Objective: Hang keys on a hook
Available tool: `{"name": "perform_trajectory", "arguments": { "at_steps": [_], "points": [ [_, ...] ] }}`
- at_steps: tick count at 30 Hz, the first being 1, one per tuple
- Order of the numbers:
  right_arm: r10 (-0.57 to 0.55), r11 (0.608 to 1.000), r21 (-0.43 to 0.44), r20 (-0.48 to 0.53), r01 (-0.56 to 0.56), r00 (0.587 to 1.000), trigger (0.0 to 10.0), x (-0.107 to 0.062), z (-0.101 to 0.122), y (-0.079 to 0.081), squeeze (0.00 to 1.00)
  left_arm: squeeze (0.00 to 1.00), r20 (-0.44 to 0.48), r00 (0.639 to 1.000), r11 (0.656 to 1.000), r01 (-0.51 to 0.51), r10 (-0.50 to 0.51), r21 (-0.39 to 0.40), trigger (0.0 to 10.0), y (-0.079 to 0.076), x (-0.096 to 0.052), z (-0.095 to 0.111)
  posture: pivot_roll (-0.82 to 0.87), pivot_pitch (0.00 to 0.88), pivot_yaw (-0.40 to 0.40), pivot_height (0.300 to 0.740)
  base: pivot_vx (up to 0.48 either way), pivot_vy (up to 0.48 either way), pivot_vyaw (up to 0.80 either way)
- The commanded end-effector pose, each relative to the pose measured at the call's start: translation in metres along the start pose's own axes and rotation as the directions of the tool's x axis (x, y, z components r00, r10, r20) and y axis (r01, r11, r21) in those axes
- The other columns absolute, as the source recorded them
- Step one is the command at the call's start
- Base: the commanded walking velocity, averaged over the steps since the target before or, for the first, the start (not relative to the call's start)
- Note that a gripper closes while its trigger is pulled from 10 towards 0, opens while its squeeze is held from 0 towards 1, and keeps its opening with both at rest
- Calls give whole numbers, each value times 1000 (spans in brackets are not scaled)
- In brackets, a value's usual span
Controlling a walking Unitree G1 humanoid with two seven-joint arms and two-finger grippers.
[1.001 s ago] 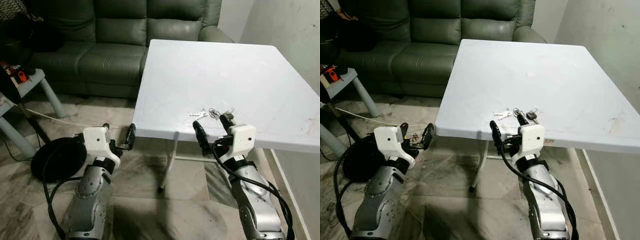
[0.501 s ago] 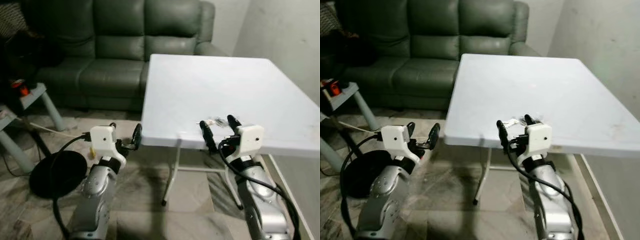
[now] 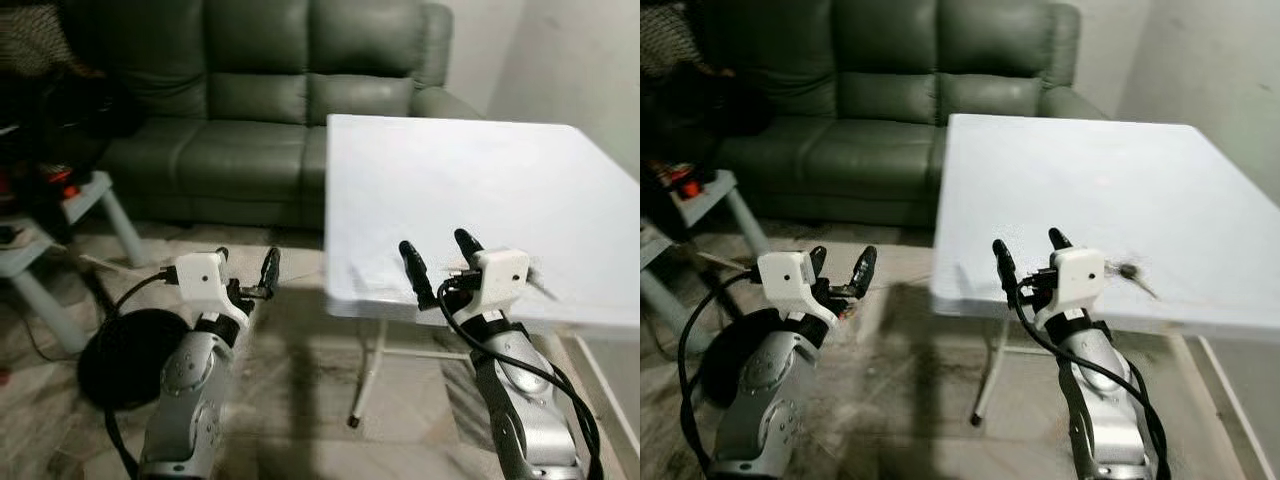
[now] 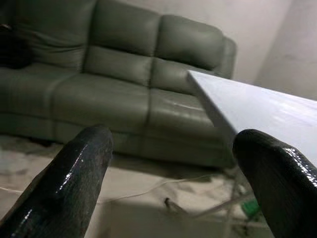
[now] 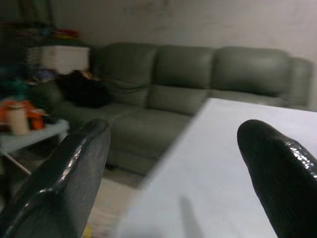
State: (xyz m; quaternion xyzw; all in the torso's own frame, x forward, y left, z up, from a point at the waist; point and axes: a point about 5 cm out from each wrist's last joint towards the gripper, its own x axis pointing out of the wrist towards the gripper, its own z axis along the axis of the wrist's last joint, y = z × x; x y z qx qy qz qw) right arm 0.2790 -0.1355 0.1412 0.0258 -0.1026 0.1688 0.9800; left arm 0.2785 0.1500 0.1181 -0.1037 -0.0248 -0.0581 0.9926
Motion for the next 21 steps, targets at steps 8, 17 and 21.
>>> {"name": "perform_trajectory", "arguments": {
  "at_steps": [8,17,21],
  "points": [
    [-25,1000,-17,9,25,1000,10000,-4,6,-10,0,0,11,999,999,43,-43,2,10000,-14,2,3,29,0,-37,715,416,130,0],
    [-22,1000,-1,-11,22,1000,10000,-4,3,-7,0,0,5,999,999,48,-48,-8,10000,-17,1,2,30,0,-38,715,195,0,0],
    [-12,1000,-4,-4,12,1000,10000,-4,4,-6,0,0,7,999,999,51,-50,-4,10000,-18,2,2,29,0,-38,715,0,0,0]
  ]
}}
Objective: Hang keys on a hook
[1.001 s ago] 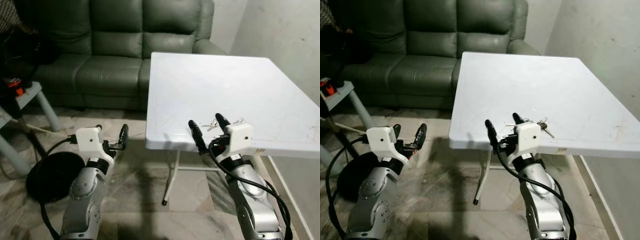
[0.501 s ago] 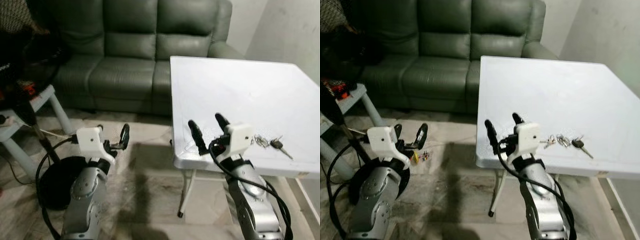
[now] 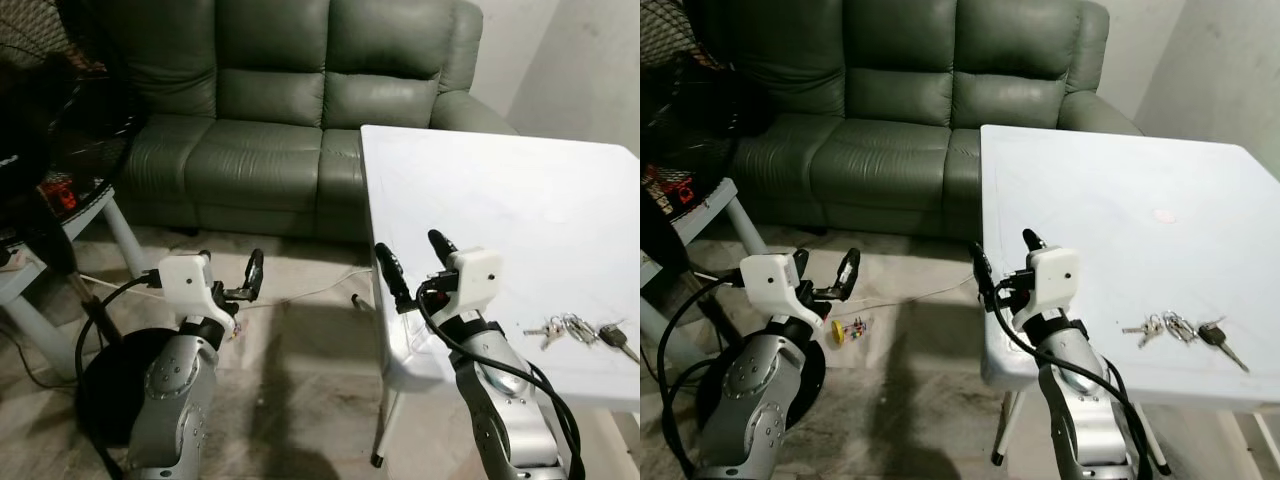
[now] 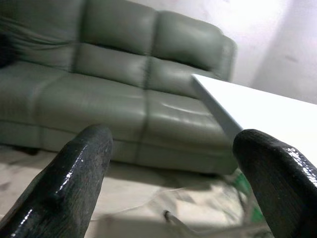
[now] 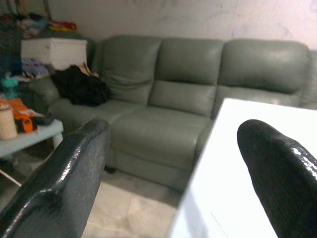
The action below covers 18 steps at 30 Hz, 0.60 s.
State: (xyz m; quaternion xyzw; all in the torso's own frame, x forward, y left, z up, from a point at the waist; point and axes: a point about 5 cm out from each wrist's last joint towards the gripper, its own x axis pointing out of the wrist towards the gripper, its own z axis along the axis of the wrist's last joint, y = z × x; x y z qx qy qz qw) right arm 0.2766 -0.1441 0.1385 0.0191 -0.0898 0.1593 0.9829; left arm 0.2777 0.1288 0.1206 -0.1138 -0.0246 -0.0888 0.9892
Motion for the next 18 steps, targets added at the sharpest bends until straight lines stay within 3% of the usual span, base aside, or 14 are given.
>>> {"name": "perform_trajectory", "arguments": {
  "at_steps": [1,5,18],
  "points": [
    [9,1000,12,18,-9,1000,10000,2,5,2,0,0,13,1000,1000,-8,8,19,10000,3,0,5,29,0,-38,715,0,0,0],
    [2,1000,12,-2,-2,1000,10000,3,3,1,0,0,12,1000,1000,-8,8,20,10000,3,1,4,27,0,-37,715,0,0,0],
    [0,1000,12,-14,0,1000,10000,2,2,2,0,0,10,1000,1000,6,-7,27,10000,1,1,4,22,0,-34,715,0,0,-736]
  ]
}}
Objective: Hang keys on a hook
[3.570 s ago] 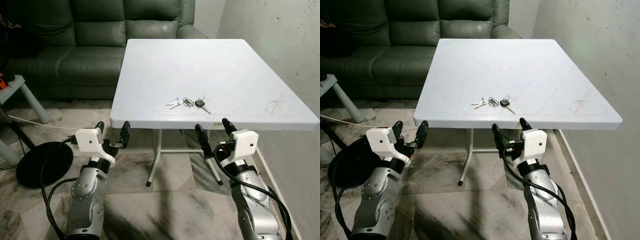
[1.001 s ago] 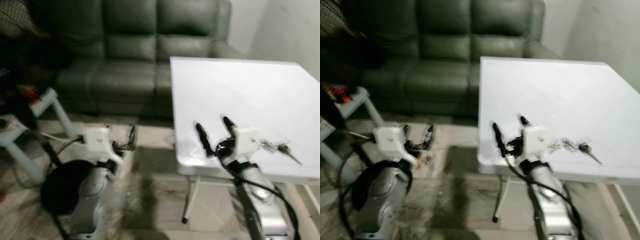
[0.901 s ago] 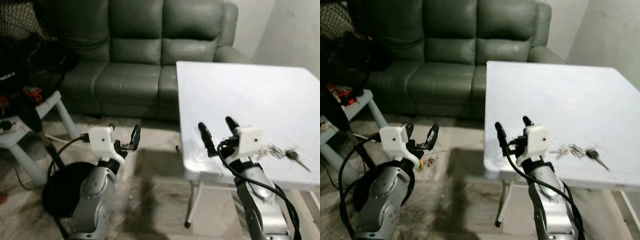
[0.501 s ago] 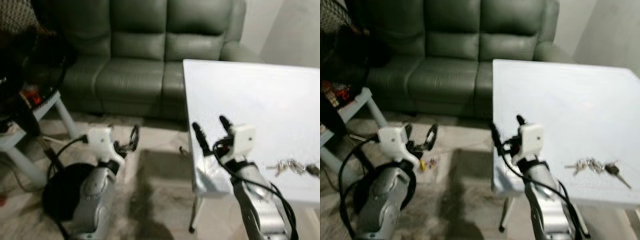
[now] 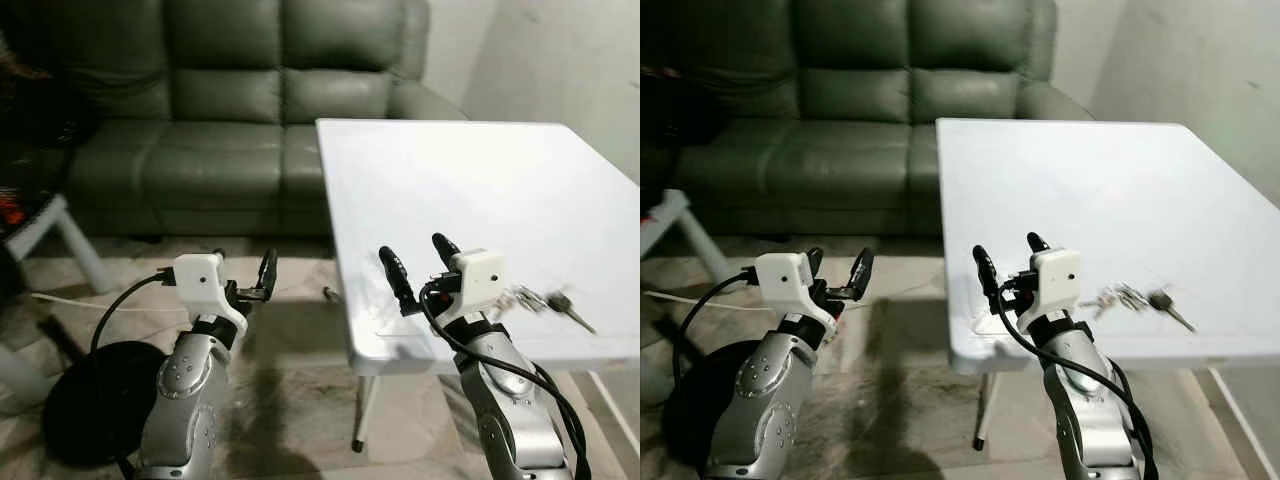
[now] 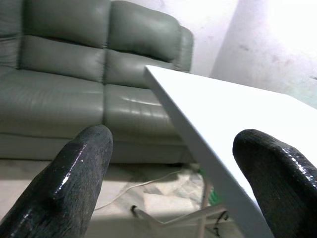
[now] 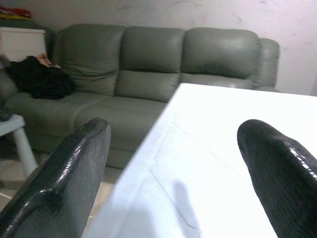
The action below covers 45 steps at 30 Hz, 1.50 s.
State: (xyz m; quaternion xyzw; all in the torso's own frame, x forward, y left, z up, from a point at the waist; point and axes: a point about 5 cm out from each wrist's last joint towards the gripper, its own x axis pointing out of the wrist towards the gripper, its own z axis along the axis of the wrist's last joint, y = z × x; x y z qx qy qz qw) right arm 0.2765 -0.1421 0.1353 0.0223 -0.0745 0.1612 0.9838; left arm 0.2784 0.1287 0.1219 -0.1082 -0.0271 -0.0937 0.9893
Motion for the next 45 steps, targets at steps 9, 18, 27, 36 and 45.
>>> {"name": "perform_trajectory", "arguments": {
  "at_steps": [9,18,27,36,45],
  "points": [
    [-2,1000,1,11,2,1000,10000,2,5,0,0,0,29,999,999,28,-30,45,10000,-1,-1,6,25,0,-35,715,0,-107,-712],
    [0,1000,1,4,0,1000,10000,1,4,0,0,0,11,999,999,-33,33,-6,10000,-1,0,4,27,0,-39,715,0,-53,-694],
    [-16,1000,3,4,16,1000,10000,0,5,-1,0,0,-10,998,998,-65,65,3,10000,-1,1,2,25,0,-43,715,0,0,-424],
    [-98,995,3,-41,98,994,10000,2,2,-7,0,0,-23,998,998,-55,55,9,10000,-5,2,1,20,0,-42,715,0,0,0],
    [-210,977,-41,-91,207,973,10000,6,-1,-14,0,0,-28,1000,999,3,-2,48,10000,-9,2,2,19,0,-41,715,0,0,0]
  ]
}}
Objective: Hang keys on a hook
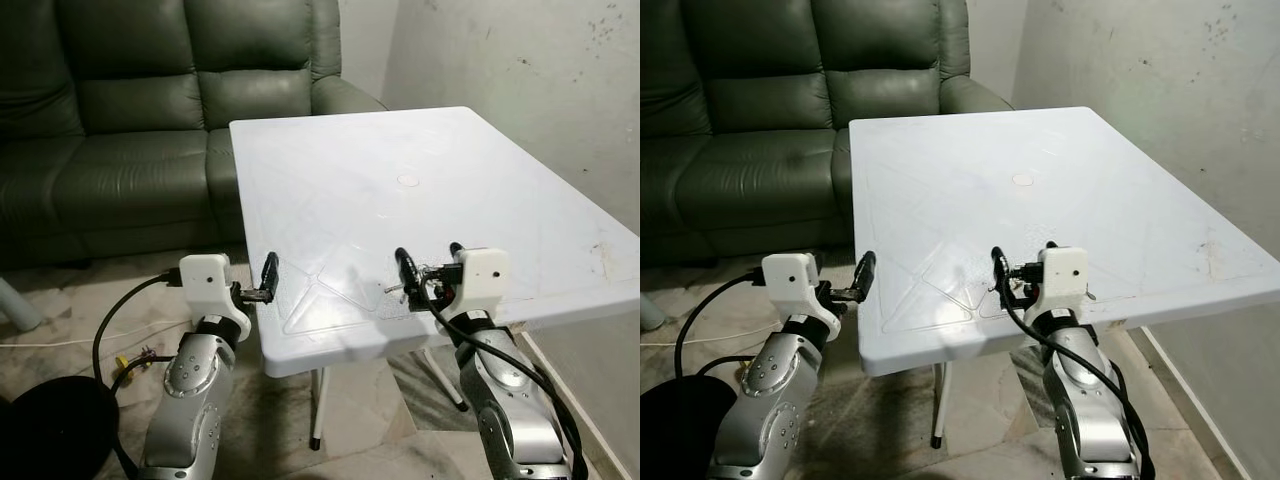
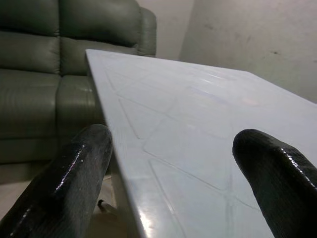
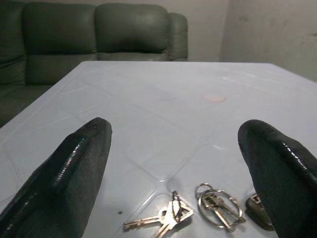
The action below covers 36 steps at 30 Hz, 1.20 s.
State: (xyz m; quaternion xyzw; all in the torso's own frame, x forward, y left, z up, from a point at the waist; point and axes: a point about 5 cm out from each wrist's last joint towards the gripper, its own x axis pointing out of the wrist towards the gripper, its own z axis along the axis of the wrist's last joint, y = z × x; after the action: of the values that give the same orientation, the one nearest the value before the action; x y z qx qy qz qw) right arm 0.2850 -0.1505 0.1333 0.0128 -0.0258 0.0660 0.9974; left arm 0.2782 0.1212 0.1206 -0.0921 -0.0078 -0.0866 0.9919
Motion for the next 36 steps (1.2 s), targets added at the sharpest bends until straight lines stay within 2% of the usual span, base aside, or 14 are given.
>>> {"name": "perform_trajectory", "arguments": {
  "at_steps": [1,5,8,12,15,18,22,24,30,36],
  "points": [
    [-37,999,-11,-1,37,999,10000,2,2,-5,0,0,12,999,999,35,-36,25,10000,-4,1,5,19,0,-42,715,0,0,0],
    [-84,996,-44,-24,83,996,10000,5,1,-9,0,0,23,996,995,90,-91,52,10000,-10,1,9,18,0,-43,715,0,0,0],
    [-100,995,-29,-42,99,994,10000,8,1,-9,0,0,22,990,988,136,-137,67,10000,-16,1,10,17,0,-42,715,0,0,0],
    [-137,990,-51,-52,134,989,10000,12,2,-11,0,0,29,981,977,190,-194,100,10000,-24,0,11,15,0,-44,715,0,0,0],
    [-141,989,-48,-56,138,988,10000,14,2,-11,0,0,28,978,974,204,-208,96,10000,-27,0,11,15,0,-44,715,0,0,0],
    [-208,976,-76,-77,203,975,10000,22,2,-13,0,0,19,963,957,264,-268,119,10000,-36,-5,11,22,1,-46,715,0,0,0],
    [-231,971,-81,-79,225,970,10000,25,3,-14,0,0,14,958,951,284,-288,125,10000,-38,-6,11,24,7,-44,715,0,0,0],
    [-290,955,-100,-90,281,953,10000,32,4,-14,0,0,-2,945,935,324,-327,144,10000,-42,-10,10,27,20,-40,715,0,0,0],
    [-349,935,-103,-120,338,929,10000,40,1,-12,0,0,-12,940,930,339,-341,138,10000,-44,-14,10,26,44,-34,715,0,0,0],
    [-358,933,-84,-145,349,923,10000,47,-2,-4,0,0,-23,935,926,354,-354,131,10000,-48,-21,9,27,61,-35,715,0,0,0]
  ]
}}
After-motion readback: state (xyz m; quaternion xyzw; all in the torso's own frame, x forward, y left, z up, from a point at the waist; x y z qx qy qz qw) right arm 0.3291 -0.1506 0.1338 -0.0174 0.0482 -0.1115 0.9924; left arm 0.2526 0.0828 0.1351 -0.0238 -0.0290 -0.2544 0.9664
